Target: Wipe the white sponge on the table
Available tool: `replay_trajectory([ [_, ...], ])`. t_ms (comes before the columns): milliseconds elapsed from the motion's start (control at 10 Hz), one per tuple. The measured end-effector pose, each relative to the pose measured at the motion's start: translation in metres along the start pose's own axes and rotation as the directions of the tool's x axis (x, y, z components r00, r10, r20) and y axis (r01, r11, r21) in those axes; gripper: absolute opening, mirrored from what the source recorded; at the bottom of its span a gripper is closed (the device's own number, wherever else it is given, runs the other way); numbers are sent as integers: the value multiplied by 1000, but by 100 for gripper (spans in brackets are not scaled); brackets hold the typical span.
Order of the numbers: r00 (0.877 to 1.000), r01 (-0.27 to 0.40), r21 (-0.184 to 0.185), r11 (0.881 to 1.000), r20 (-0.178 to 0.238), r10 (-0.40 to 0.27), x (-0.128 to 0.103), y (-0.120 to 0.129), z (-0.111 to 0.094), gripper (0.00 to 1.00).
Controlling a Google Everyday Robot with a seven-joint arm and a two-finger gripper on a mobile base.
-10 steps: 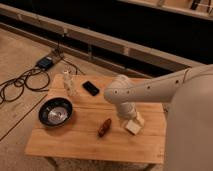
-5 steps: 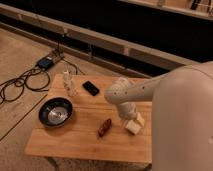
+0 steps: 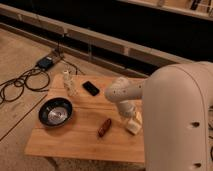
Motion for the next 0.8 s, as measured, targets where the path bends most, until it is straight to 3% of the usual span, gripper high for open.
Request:
replay_trajectory([
  [300,998,-57,23,998,3,57,-10,-4,5,65],
  [800,996,-84,42,996,6,83,-21,-2,11,65],
])
